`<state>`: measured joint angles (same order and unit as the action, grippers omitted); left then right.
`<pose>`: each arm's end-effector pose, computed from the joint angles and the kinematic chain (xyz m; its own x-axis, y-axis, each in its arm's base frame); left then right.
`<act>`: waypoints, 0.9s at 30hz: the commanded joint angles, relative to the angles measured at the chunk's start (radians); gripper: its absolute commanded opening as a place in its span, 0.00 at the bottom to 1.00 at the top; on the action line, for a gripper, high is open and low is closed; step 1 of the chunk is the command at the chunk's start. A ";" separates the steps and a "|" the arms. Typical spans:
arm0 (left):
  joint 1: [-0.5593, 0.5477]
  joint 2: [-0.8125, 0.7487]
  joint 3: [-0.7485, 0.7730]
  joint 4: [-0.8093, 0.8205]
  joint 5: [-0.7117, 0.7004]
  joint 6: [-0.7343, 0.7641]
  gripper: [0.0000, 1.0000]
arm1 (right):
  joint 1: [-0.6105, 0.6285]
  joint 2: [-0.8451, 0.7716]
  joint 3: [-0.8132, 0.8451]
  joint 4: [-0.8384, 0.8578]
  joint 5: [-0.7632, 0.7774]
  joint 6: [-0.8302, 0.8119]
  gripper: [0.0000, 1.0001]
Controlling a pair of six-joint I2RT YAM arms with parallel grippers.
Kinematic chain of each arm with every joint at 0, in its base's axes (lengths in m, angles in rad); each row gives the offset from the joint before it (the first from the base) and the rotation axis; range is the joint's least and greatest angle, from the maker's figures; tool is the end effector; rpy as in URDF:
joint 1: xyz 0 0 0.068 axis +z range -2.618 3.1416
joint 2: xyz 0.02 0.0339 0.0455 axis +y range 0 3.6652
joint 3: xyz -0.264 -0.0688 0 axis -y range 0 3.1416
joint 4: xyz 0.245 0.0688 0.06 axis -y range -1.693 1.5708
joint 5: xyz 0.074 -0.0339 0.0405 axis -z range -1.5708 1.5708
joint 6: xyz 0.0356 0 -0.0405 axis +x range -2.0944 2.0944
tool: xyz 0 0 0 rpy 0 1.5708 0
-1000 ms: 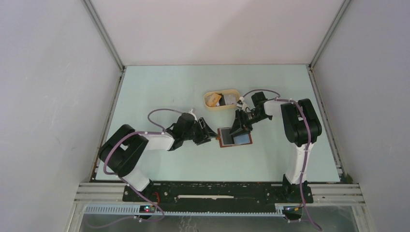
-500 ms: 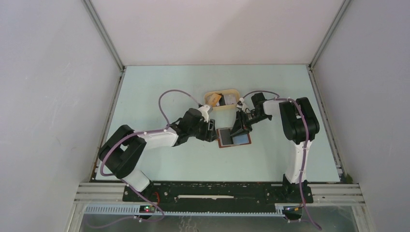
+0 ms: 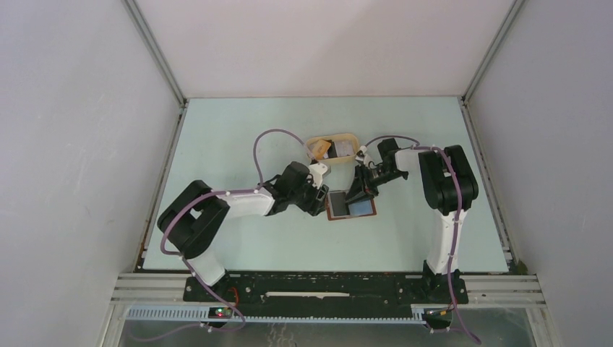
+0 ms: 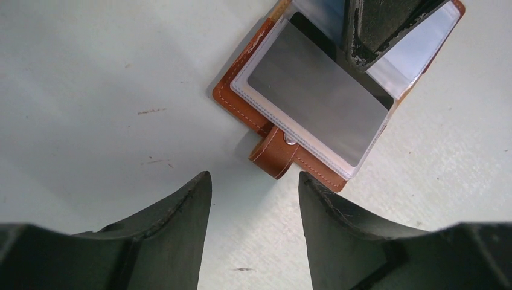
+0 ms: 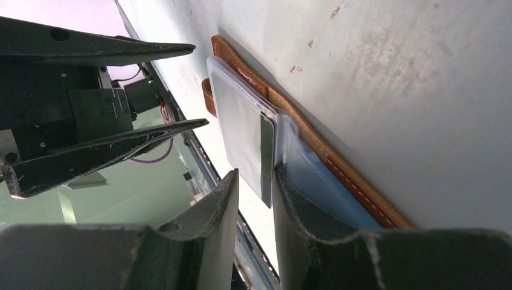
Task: Put the credit cards into the card holder
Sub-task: Insert the credit card into the card holder.
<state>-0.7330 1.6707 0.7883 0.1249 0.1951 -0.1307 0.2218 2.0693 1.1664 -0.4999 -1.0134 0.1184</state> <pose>0.2387 -0.2242 0.1503 -0.6055 0.3731 -0.7030 0.6880 0.6893 -0.2268 0.3451 0.1088 0.0987 -0.9851 -0.1581 -0.0672 -0.1394 0.5070 0.8506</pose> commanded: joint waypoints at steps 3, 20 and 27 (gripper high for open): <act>-0.010 0.029 0.101 -0.079 0.009 0.128 0.60 | -0.012 0.009 0.027 -0.012 -0.017 -0.016 0.35; -0.107 0.119 0.229 -0.211 -0.034 0.334 0.25 | -0.015 0.013 0.036 -0.034 -0.012 -0.032 0.35; -0.112 0.024 0.134 -0.137 -0.041 0.267 0.07 | -0.016 0.013 0.042 -0.048 0.011 -0.049 0.34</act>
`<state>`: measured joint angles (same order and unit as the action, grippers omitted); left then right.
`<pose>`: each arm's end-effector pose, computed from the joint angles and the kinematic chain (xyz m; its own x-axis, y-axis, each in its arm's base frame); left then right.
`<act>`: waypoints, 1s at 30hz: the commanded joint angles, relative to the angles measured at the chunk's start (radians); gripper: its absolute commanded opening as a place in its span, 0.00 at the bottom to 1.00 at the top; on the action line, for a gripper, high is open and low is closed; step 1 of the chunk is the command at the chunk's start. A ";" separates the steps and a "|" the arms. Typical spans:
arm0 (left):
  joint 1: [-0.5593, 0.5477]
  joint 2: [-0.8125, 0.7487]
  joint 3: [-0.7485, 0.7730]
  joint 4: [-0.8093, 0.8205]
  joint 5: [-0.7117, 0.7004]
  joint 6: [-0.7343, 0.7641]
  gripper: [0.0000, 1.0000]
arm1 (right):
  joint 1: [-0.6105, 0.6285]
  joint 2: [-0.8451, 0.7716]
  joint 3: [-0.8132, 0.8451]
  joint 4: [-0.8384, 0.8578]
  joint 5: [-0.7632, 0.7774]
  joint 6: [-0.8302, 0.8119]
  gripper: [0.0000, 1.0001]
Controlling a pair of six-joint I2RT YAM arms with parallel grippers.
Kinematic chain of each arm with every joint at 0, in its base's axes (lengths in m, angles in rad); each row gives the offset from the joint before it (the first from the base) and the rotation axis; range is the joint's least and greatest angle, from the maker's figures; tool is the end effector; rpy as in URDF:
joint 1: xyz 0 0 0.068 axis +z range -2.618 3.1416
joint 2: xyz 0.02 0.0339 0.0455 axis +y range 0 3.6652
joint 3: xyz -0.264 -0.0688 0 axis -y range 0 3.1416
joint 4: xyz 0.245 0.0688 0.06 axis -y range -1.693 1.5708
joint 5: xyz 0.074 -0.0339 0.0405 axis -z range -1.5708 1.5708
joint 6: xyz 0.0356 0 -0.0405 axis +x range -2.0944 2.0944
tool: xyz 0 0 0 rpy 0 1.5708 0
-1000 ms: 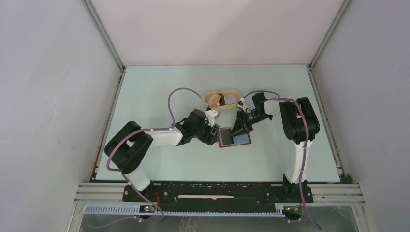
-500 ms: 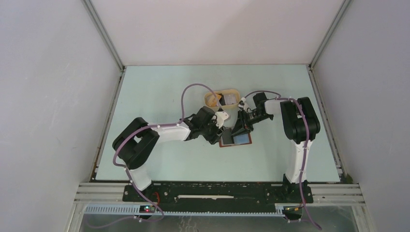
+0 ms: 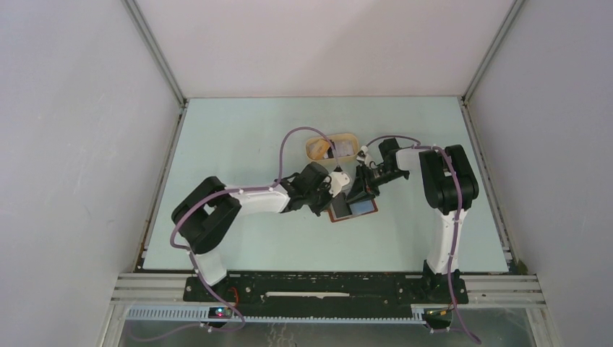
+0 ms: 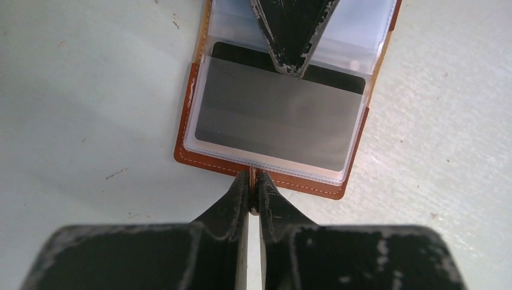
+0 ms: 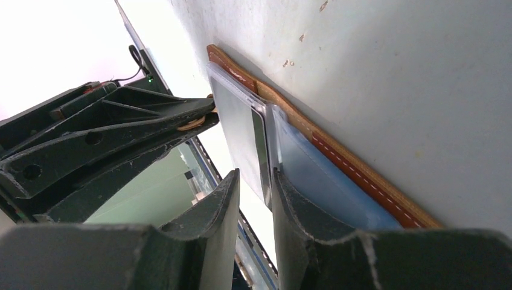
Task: Put the credit cards into the card holder
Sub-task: Insert the credit card into the card holder, then close the card holder at the center of the board.
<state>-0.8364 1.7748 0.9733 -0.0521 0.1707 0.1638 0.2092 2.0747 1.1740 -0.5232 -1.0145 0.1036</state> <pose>0.2359 -0.2703 0.1555 -0.3668 0.6461 -0.6694 0.8778 0.4786 -0.0191 0.3461 0.1044 0.0981 -0.9864 -0.1536 -0.0587 -0.1299 0.5093 0.8507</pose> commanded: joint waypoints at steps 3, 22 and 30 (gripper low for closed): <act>-0.013 -0.141 -0.114 0.116 -0.012 -0.068 0.05 | -0.002 0.003 0.038 -0.034 0.025 -0.046 0.34; -0.032 -0.235 -0.272 0.371 0.016 -0.234 0.04 | -0.134 -0.208 0.078 -0.220 0.265 -0.373 0.48; -0.037 -0.267 -0.260 0.370 0.018 -0.253 0.04 | -0.165 -0.111 0.101 -0.250 0.299 -0.367 0.47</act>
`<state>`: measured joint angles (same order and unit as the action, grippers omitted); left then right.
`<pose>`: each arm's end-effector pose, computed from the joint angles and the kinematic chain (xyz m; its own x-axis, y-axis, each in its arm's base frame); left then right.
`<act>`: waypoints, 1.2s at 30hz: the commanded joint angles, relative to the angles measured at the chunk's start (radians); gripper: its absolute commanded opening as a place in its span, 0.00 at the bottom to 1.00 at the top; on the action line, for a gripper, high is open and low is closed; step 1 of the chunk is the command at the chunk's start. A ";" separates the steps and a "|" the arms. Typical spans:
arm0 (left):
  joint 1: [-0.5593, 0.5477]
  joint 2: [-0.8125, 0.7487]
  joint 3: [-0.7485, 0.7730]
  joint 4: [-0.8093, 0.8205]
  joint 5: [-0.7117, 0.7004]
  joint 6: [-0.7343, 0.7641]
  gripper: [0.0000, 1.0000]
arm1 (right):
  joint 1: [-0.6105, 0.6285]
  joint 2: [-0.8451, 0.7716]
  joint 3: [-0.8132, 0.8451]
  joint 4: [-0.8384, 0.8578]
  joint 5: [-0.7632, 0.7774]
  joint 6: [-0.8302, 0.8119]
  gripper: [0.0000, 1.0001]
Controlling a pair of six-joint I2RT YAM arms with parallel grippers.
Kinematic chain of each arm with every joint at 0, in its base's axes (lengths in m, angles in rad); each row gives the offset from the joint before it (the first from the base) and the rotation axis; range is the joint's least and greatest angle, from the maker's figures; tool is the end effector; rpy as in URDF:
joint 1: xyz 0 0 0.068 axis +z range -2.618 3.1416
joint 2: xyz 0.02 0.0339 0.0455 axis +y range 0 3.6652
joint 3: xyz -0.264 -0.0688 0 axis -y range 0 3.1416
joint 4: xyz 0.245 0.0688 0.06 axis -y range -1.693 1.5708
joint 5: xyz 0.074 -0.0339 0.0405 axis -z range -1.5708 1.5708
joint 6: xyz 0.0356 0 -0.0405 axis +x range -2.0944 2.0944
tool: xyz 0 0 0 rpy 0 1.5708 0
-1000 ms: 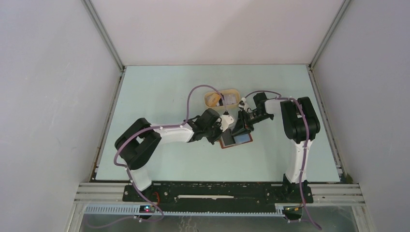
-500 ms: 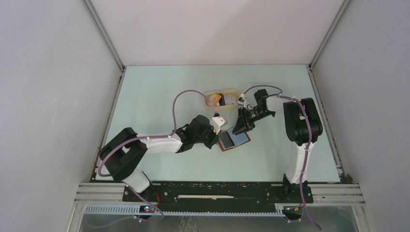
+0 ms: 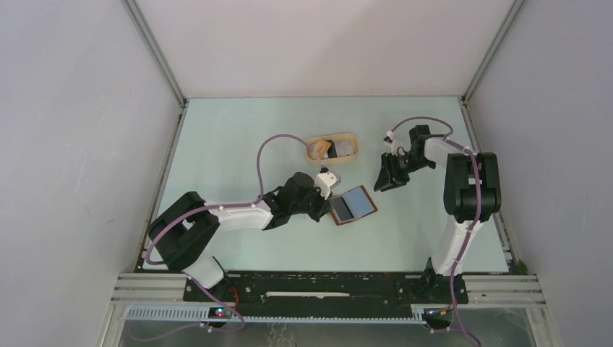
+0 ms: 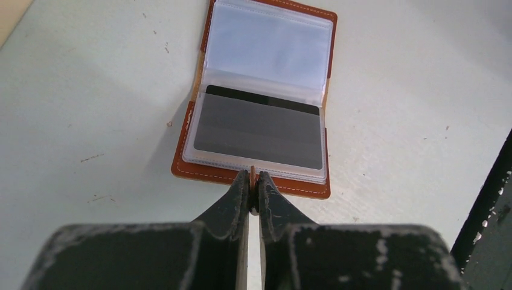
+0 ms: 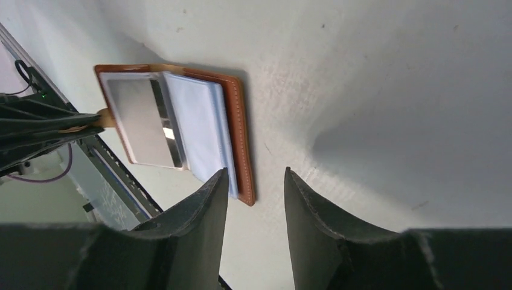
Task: Put the credit cards into the card holder
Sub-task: Close the card holder at the center of the board.
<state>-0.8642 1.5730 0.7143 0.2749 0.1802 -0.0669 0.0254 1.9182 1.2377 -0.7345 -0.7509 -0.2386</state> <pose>0.2010 -0.2453 0.1711 -0.4136 0.3832 -0.8259 0.8195 0.5518 -0.1543 0.3528 0.0333 0.1554 -0.9302 -0.1965 -0.3101 -0.3543 0.7016 0.6183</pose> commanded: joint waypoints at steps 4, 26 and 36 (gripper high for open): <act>-0.012 -0.098 0.035 0.004 0.007 -0.030 0.05 | 0.042 0.061 0.049 -0.048 0.056 -0.001 0.46; -0.021 -0.040 0.288 -0.281 0.059 -0.013 0.05 | 0.265 0.131 0.088 -0.133 -0.041 0.046 0.41; -0.022 0.129 0.419 -0.354 0.120 -0.004 0.06 | 0.246 0.121 0.098 -0.130 -0.015 0.047 0.41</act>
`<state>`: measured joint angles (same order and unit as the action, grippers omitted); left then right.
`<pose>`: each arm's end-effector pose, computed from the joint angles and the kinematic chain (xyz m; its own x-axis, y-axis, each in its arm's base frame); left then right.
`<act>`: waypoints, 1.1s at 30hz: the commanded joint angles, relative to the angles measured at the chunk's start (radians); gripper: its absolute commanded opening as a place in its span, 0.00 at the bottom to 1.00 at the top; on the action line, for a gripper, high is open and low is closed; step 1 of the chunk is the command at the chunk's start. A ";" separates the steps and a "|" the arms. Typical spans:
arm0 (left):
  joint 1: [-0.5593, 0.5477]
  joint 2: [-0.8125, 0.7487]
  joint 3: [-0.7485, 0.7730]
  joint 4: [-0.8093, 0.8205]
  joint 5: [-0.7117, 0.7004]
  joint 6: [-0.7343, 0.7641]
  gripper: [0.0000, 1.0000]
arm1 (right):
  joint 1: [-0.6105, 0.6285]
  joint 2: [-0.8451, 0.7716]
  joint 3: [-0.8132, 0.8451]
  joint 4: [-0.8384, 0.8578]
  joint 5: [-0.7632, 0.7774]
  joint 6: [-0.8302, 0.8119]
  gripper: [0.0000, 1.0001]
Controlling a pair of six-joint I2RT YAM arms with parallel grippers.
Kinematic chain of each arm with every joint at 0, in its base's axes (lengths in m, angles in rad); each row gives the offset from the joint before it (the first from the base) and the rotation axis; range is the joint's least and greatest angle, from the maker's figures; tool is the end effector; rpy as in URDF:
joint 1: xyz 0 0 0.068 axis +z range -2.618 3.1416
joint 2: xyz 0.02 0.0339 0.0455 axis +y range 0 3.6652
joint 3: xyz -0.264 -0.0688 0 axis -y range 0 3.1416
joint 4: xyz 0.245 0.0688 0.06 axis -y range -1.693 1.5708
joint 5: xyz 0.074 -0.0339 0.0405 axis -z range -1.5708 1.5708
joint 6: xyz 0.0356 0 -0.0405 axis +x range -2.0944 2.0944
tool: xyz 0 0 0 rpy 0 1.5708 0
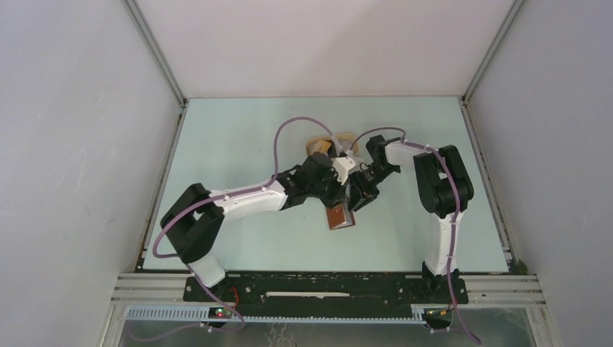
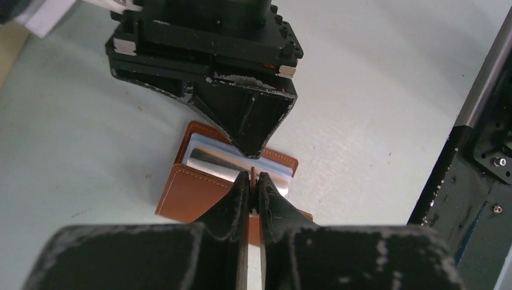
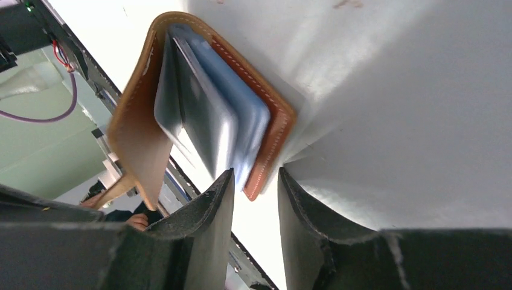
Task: Put the credit cards into the card holder
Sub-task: Close the card holder at the center of the board.
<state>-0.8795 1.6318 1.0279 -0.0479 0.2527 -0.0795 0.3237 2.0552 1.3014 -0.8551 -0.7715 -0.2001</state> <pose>0.2214 -0.2815 0.2215 -0.4548 0.4290 -0.7804 0.8392 0.4998 -0.2143 0.3323 0.1377 0.1237 -0.8882 -0.4483 -0.1011 -0.3871 0.6112 0.6904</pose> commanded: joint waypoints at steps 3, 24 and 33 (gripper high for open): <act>-0.006 0.126 0.125 -0.028 0.060 0.012 0.06 | -0.116 -0.039 0.033 -0.008 -0.006 0.003 0.41; -0.005 0.133 0.206 0.027 0.013 -0.153 0.50 | -0.264 -0.125 0.007 0.004 -0.273 -0.064 0.41; 0.005 -0.106 0.118 0.120 -0.072 -0.160 0.52 | -0.263 -0.172 -0.007 -0.007 -0.397 -0.114 0.40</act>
<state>-0.8810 1.6615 1.1870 0.0002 0.2401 -0.2295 0.0605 1.9354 1.3033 -0.8524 -1.0729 -0.2611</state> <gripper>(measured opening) 0.514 0.404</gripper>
